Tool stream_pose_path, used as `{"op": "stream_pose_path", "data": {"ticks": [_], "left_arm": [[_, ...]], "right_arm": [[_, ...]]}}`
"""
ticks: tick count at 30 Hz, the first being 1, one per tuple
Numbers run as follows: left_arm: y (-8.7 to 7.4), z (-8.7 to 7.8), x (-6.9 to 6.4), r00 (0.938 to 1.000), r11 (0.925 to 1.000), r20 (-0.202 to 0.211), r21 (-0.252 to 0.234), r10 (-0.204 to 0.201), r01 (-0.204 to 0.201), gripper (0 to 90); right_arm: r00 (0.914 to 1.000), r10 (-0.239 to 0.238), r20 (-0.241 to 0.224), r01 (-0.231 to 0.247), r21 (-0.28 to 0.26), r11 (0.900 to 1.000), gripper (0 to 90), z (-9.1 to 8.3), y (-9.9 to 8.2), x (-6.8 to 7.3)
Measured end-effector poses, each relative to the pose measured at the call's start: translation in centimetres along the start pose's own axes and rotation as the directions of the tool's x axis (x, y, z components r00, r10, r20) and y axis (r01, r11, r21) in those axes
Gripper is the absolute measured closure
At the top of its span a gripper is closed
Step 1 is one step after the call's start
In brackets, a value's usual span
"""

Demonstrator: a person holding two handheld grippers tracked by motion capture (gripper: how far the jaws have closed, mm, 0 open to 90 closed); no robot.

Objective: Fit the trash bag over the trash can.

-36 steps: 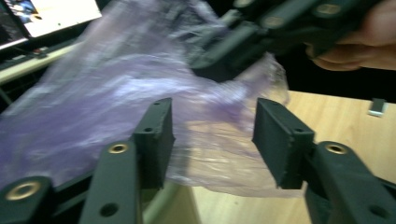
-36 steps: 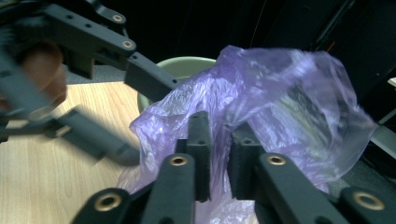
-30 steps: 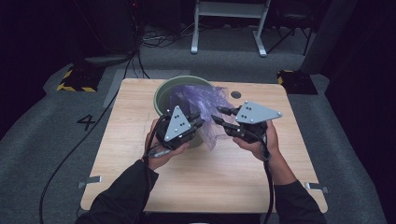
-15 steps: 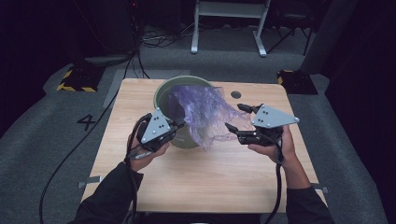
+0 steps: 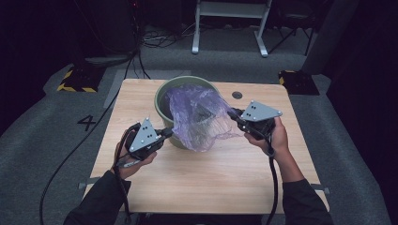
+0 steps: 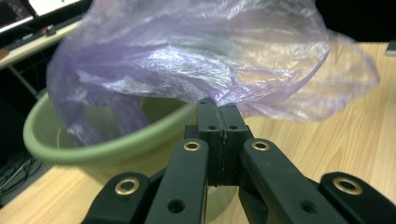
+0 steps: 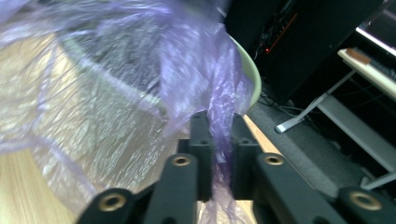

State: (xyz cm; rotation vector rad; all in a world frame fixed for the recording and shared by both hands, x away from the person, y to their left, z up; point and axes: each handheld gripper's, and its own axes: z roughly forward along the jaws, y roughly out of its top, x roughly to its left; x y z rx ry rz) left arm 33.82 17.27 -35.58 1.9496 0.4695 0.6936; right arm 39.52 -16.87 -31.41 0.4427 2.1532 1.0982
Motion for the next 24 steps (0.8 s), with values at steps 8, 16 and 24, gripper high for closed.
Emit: {"op": "stream_pose_path", "data": {"ticks": [8, 16, 24], "left_arm": [[-2.4, -0.4, 1.0, 0.9987, 0.9980, -0.024, 0.043, -0.044, 0.045, 89.6], [-5.1, 0.2, 2.0, 0.9963, 0.9928, -0.028, 0.086, -0.081, 0.083, 88.0], [-6.6, -0.1, 3.0, 0.9925, 0.9872, -0.017, 0.102, -0.121, 0.123, 45.7]], "right_arm": [[0.9963, 0.086, -0.002, -0.086, 0.007, 0.9963, 89.5, 1.3, -0.1, -1.2], [0.9941, 0.105, 0.027, -0.105, -0.001, 0.9945, 89.8, 2.4, -0.9, -1.5], [0.9927, 0.119, 0.024, -0.118, -0.034, 0.9925, 89.8, 2.5, -1.4, -1.3]]}}
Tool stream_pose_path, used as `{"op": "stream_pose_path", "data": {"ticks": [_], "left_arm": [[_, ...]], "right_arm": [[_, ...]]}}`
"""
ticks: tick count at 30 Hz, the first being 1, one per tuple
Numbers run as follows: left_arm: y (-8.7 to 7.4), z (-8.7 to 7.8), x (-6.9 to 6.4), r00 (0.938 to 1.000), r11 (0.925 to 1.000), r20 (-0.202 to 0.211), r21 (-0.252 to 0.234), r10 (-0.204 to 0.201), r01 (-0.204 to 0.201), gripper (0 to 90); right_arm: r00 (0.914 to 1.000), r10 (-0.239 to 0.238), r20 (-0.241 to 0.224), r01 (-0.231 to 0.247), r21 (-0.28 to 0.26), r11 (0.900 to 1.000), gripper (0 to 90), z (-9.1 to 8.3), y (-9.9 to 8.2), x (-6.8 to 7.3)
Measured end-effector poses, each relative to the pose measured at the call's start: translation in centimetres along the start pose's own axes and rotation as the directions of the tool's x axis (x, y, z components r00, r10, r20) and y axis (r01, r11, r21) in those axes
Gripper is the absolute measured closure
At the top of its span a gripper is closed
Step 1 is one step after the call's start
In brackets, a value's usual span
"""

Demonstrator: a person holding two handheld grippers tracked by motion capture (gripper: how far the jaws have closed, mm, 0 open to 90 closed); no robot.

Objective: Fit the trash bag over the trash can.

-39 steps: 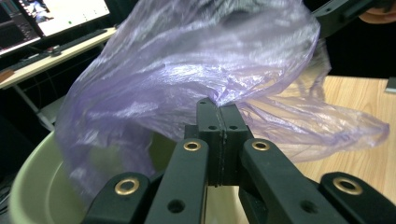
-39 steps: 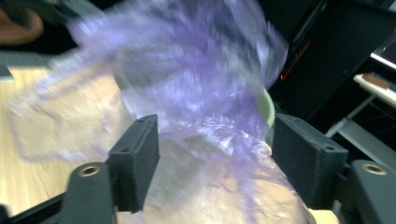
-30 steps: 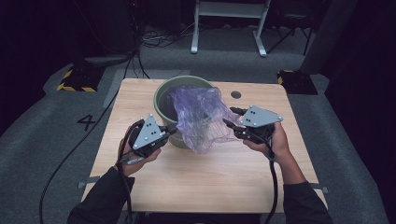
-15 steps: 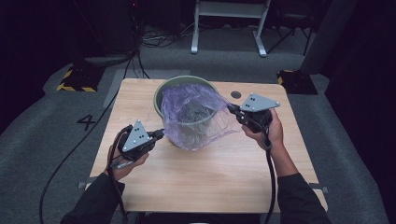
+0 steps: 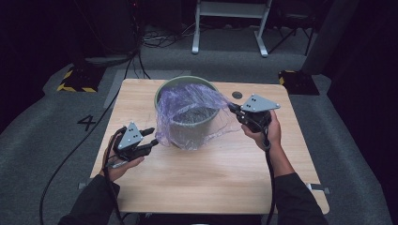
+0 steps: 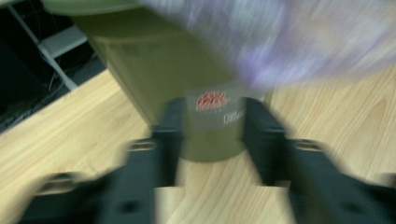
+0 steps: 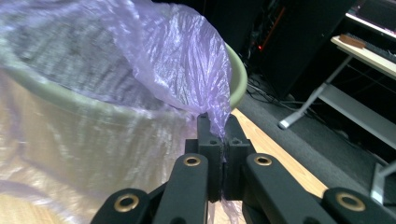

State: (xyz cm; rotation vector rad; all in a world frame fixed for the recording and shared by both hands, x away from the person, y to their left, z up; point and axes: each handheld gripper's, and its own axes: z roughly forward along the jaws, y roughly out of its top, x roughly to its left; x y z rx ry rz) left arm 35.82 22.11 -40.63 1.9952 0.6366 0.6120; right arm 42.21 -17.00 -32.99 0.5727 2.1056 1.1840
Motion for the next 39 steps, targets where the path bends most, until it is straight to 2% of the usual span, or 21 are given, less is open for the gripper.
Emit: {"op": "stream_pose_path", "data": {"ticks": [3, 6, 11, 14, 16, 19, 21, 25, 26, 28, 29, 31, 34, 36, 39], "left_arm": [[-0.4, -0.9, -0.4, 0.9996, 0.9998, -0.025, -0.014, -0.014, 0.014, 22.0], [-0.4, -1.9, -1.0, 0.9998, 0.9989, 0.010, -0.043, -0.016, 0.017, 16.6], [1.2, -3.3, -2.8, 0.9994, 0.9949, 0.029, -0.100, 0.019, -0.015, 16.0], [2.8, -4.1, -3.6, 0.9991, 0.9876, 0.036, -0.156, 0.024, -0.018, 16.0], [3.8, -4.5, -3.9, 0.9996, 0.9849, 0.025, -0.173, 0.011, -0.006, 16.0], [5.0, -4.8, -3.6, 0.9995, 0.9792, 0.029, -0.202, -0.012, 0.017, 16.1], [5.7, -4.8, -3.2, 0.9994, 0.9780, -0.017, -0.207, -0.028, 0.024, 16.6], [6.8, -4.0, -1.5, 0.9933, 0.9793, -0.090, -0.195, -0.072, 0.053, 24.9], [6.9, -3.8, -1.2, 0.9933, 0.9809, -0.091, -0.187, -0.072, 0.054, 31.6], [7.2, -3.1, -0.3, 0.9908, 0.9860, -0.121, -0.162, -0.061, 0.041, 36.4], [7.2, -2.9, 0.1, 0.9902, 0.9857, -0.126, -0.164, -0.060, 0.038, 42.2], [7.2, -2.6, 1.2, 0.9921, 0.9825, -0.104, -0.180, -0.070, 0.050, 53.0], [7.4, -2.1, 2.1, 0.9898, 0.9832, -0.126, -0.177, -0.066, 0.043, 70.2], [7.7, -1.5, 2.8, 0.9898, 0.9881, -0.134, -0.151, -0.050, 0.029, 75.6], [7.9, -0.4, 4.0, 0.9878, 0.9911, -0.140, -0.123, -0.067, 0.049, 80.1]], "right_arm": [[0.9999, -0.010, -0.004, 0.010, -0.001, 1.0000, 89.8, -0.1, -0.1, 0.3], [0.9999, -0.011, -0.010, 0.011, 0.000, 0.9999, 89.7, -0.1, -0.1, 0.4], [1.0000, -0.006, -0.006, 0.006, -0.001, 1.0000, 89.5, -0.3, 0.0, 0.3], [1.0000, -0.005, -0.002, 0.005, -0.004, 1.0000, 89.4, -0.3, 0.3, 0.3], [1.0000, -0.008, -0.006, 0.008, -0.002, 1.0000, 89.2, -0.3, 0.4, 0.3], [0.9999, -0.013, -0.008, 0.013, 0.001, 0.9999, 89.1, -0.3, 0.5, 0.3], [0.9999, -0.009, -0.013, 0.009, 0.003, 1.0000, 88.9, -0.3, 0.5, 0.2], [1.0000, -0.004, -0.005, 0.004, 0.001, 1.0000, 87.6, -0.1, 0.5, -0.1], [1.0000, 0.007, 0.002, -0.007, -0.011, 0.9999, 87.6, -0.1, 0.5, -0.2], [0.9999, 0.012, 0.005, -0.012, -0.015, 0.9998, 87.0, 0.0, 0.5, -0.4], [0.9999, 0.012, 0.009, -0.012, -0.014, 0.9998, 86.7, 0.1, 0.5, -0.5], [0.9998, 0.014, 0.017, -0.014, -0.011, 0.9998, 86.6, 0.3, 0.5, -0.6], [0.9995, 0.019, 0.025, -0.019, -0.003, 0.9998, 86.7, 0.8, 0.5, -0.8], [0.9992, 0.028, 0.028, -0.028, 0.011, 0.9995, 87.6, 1.3, 0.4, -0.9], [0.9982, 0.051, 0.032, -0.052, 0.029, 0.9982, 88.2, 2.1, 0.2, -1.2]]}}
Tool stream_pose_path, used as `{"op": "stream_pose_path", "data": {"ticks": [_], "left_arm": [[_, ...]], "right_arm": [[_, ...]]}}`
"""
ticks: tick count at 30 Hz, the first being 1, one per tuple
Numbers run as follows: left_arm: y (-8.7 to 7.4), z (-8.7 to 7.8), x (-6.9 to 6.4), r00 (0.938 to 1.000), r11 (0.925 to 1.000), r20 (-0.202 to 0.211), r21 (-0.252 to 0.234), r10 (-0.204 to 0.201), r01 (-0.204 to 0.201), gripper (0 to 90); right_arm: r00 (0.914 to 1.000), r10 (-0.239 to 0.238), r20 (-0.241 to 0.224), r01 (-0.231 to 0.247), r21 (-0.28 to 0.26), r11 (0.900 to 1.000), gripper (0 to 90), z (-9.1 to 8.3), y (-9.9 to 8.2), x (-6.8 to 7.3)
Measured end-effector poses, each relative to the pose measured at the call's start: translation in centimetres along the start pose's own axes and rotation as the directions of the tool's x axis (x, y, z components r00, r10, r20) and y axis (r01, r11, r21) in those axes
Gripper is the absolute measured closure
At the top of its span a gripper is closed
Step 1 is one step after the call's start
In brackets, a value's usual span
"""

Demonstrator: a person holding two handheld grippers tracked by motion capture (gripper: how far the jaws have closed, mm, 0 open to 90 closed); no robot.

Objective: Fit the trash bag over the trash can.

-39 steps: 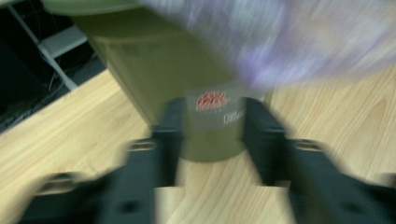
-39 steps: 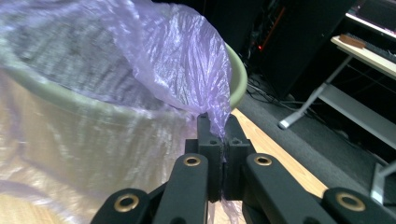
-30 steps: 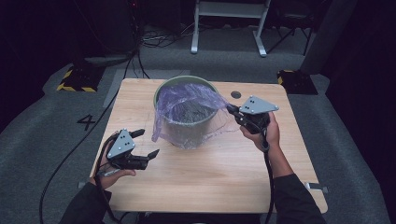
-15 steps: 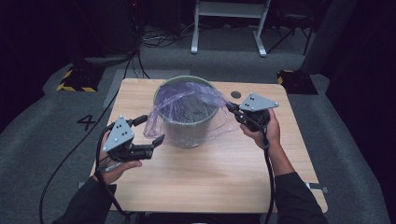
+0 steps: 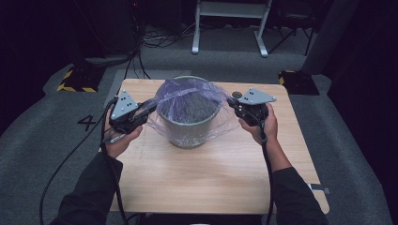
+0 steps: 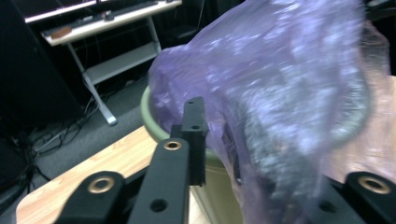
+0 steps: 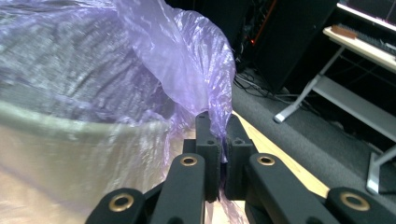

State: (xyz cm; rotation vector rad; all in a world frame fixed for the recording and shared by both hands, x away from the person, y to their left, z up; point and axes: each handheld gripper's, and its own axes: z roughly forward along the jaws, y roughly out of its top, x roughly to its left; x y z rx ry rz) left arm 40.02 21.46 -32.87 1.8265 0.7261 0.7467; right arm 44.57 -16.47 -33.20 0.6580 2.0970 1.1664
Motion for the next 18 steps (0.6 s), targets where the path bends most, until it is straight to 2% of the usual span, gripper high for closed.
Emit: {"op": "stream_pose_path", "data": {"ticks": [5, 10, 11, 12, 14, 16, 18], "left_arm": [[-0.1, 2.2, 1.3, 0.9992, 0.9983, 0.002, 0.043, -0.041, 0.041, 82.0], [-0.5, 3.9, 2.4, 0.9975, 0.9945, -0.016, 0.078, -0.069, 0.070, 81.9], [-0.5, 4.1, 2.7, 0.9972, 0.9943, -0.024, 0.079, -0.070, 0.072, 82.0], [-0.6, 4.3, 3.1, 0.9953, 0.9929, -0.014, 0.070, -0.096, 0.096, 82.0], [-0.6, 4.6, 3.5, 0.9933, 0.9909, -0.004, 0.069, -0.116, 0.116, 82.5], [-0.5, 4.8, 3.9, 0.9916, 0.9896, -0.011, 0.063, -0.129, 0.129, 82.7], [-0.5, 5.0, 4.2, 0.9921, 0.9901, -0.020, 0.064, -0.124, 0.125, 83.2]], "right_arm": [[0.9993, 0.036, 0.015, -0.036, 0.037, 0.9987, 88.1, 1.6, -0.4, -0.6], [0.9981, 0.050, 0.037, -0.053, 0.065, 0.9965, 88.0, 3.1, -0.5, -1.0], [0.9976, 0.060, 0.034, -0.062, 0.069, 0.9957, 88.0, 3.4, -0.5, -1.1], [0.9974, 0.062, 0.038, -0.065, 0.073, 0.9952, 87.9, 3.7, -0.5, -1.2], [0.9969, 0.066, 0.043, -0.069, 0.080, 0.9944, 87.9, 4.2, -0.4, -1.3], [0.9963, 0.074, 0.045, -0.077, 0.081, 0.9937, 87.9, 4.7, -0.3, -1.4], [0.9958, 0.071, 0.058, -0.076, 0.088, 0.9932, 87.9, 5.1, -0.2, -1.5]]}}
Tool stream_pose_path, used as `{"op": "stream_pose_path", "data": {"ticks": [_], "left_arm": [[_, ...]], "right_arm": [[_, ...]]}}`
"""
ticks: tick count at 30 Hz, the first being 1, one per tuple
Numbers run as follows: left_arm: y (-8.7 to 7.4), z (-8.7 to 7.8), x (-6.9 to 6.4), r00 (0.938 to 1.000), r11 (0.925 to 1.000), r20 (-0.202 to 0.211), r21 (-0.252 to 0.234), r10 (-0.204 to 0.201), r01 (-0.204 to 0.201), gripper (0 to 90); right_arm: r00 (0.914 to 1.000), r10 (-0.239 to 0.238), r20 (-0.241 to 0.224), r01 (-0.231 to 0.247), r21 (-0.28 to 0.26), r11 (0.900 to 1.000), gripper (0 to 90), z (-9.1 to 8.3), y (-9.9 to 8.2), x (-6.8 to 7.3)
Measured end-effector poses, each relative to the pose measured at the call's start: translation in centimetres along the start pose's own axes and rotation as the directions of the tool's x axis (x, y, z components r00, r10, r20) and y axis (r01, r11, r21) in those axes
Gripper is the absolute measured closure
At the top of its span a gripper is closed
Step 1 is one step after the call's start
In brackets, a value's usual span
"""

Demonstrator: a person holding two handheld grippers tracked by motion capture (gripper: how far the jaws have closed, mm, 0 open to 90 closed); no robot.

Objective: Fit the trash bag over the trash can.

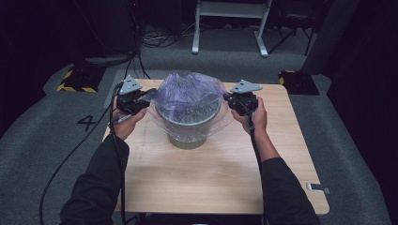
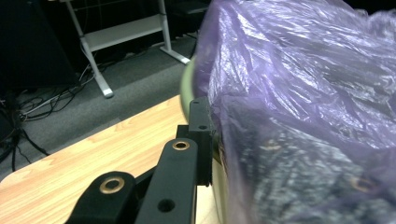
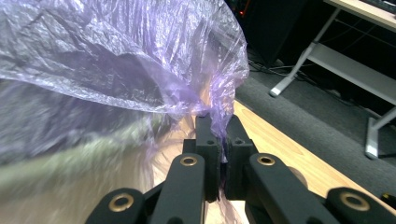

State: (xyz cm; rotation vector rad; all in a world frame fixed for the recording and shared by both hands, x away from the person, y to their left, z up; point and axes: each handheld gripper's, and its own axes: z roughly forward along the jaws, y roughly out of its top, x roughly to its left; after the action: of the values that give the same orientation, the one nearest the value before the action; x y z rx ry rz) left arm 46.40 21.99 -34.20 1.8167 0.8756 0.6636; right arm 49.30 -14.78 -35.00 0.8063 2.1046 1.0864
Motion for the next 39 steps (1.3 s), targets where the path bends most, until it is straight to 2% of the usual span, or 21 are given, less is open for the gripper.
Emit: {"op": "stream_pose_path", "data": {"ticks": [3, 7, 9, 11, 13, 16, 18, 19, 23, 25, 27, 28, 29, 30, 32, 34, 35, 36, 37, 39], "left_arm": [[-0.1, 0.3, 0.9, 0.9999, 0.9999, -0.012, 0.003, -0.011, 0.012, 83.7], [-0.5, 0.5, 2.9, 0.9948, 0.9943, 0.019, -0.035, -0.100, 0.101, 84.1], [-0.9, 1.2, 3.6, 0.9924, 0.9924, 0.003, -0.011, -0.123, 0.123, 84.1], [-1.5, 2.2, 4.1, 0.9891, 0.9888, 0.000, 0.024, -0.147, 0.147, 84.3], [-2.2, 3.3, 4.3, 0.9844, 0.9825, -0.002, 0.062, -0.176, 0.176, 83.4], [-3.2, 4.9, 4.3, 0.9757, 0.9716, 0.020, 0.098, -0.218, 0.215, 82.6], [-3.6, 5.7, 4.1, 0.9772, 0.9700, 0.023, 0.129, -0.211, 0.206, 82.1], [-3.9, 6.2, 3.9, 0.9756, 0.9681, 0.033, 0.135, -0.217, 0.211, 82.0], [-4.7, 7.2, 3.3, 0.9700, 0.9626, 0.070, 0.158, -0.233, 0.220, 83.1], [-5.1, 7.7, 2.8, 0.9706, 0.9645, 0.097, 0.171, -0.220, 0.202, 84.1], [-5.4, 7.9, 2.4, 0.9709, 0.9645, 0.102, 0.176, -0.217, 0.197, 86.2], [-5.6, 8.0, 2.4, 0.9651, 0.9620, 0.120, 0.174, -0.233, 0.210, 86.8], [-5.9, 8.0, 2.6, 0.9568, 0.9580, 0.140, 0.171, -0.255, 0.230, 86.9], [-6.1, 8.0, 2.6, 0.9532, 0.9563, 0.151, 0.173, -0.262, 0.235, 87.0], [-6.4, 8.1, 2.5, 0.9590, 0.9576, 0.153, 0.201, -0.239, 0.207, 87.6], [-6.6, 8.1, 2.3, 0.9554, 0.9570, 0.168, 0.203, -0.243, 0.207, 89.2], [-6.6, 8.1, 2.1, 0.9512, 0.9564, 0.187, 0.206, -0.246, 0.206, 89.3], [-6.6, 8.1, 1.9, 0.9504, 0.9569, 0.196, 0.211, -0.242, 0.200, 89.3], [-6.5, 8.1, 1.5, 0.9510, 0.9608, 0.215, 0.215, -0.222, 0.175, 89.3], [-6.3, 8.1, 0.7, 0.9512, 0.9641, 0.239, 0.224, -0.196, 0.142, 89.3]], "right_arm": [[1.0000, 0.003, 0.007, -0.003, 0.005, 1.0000, 87.8, 0.5, 0.1, -0.1], [0.9998, 0.019, 0.007, -0.019, 0.011, 0.9998, 87.5, 1.3, 0.2, -0.2], [0.9989, 0.045, -0.008, -0.045, 0.008, 0.9989, 87.6, 1.7, 0.1, -0.3], [0.9989, 0.044, -0.013, -0.044, 0.022, 0.9988, 87.5, 2.2, 0.1, -0.3], [0.9983, 0.053, -0.025, -0.053, 0.034, 0.9980, 87.4, 2.6, 0.0, -0.3], [0.9911, 0.117, -0.063, -0.114, 0.045, 0.9924, 87.4, 3.0, -0.3, -0.6], [0.9859, 0.147, -0.080, -0.143, 0.054, 0.9883, 87.4, 3.3, -0.6, -0.8], [0.9830, 0.161, -0.089, -0.156, 0.056, 0.9861, 87.5, 3.4, -0.8, -0.9], [0.9828, 0.156, -0.099, -0.149, 0.074, 0.9861, 87.5, 3.9, -1.3, -0.7], [0.9789, 0.166, -0.119, -0.158, 0.076, 0.9845, 87.7, 4.1, -1.6, -0.7], [0.9769, 0.167, -0.133, -0.156, 0.085, 0.9840, 88.0, 4.2, -2.0, -0.5], [0.9755, 0.167, -0.143, -0.156, 0.085, 0.9841, 88.1, 4.2, -2.3, -0.5], [0.9727, 0.174, -0.153, -0.162, 0.088, 0.9828, 88.3, 4.2, -2.5, -0.6], [0.9712, 0.178, -0.159, -0.165, 0.090, 0.9822, 88.5, 4.1, -2.8, -0.6], [0.9683, 0.188, -0.164, -0.175, 0.094, 0.9801, 88.8, 4.0, -3.2, -0.9], [0.9599, 0.200, -0.197, -0.184, 0.097, 0.9782, 89.0, 3.9, -3.8, -1.1], [0.9598, 0.193, -0.204, -0.175, 0.101, 0.9793, 89.0, 3.8, -3.9, -1.1], [0.9601, 0.179, -0.215, -0.159, 0.106, 0.9816, 89.1, 3.7, -4.2, -1.0], [0.9594, 0.171, -0.224, -0.150, 0.109, 0.9827, 89.1, 3.6, -4.3, -0.9], [0.9601, 0.150, -0.236, -0.125, 0.117, 0.9853, 89.1, 3.2, -4.5, -0.9]]}}
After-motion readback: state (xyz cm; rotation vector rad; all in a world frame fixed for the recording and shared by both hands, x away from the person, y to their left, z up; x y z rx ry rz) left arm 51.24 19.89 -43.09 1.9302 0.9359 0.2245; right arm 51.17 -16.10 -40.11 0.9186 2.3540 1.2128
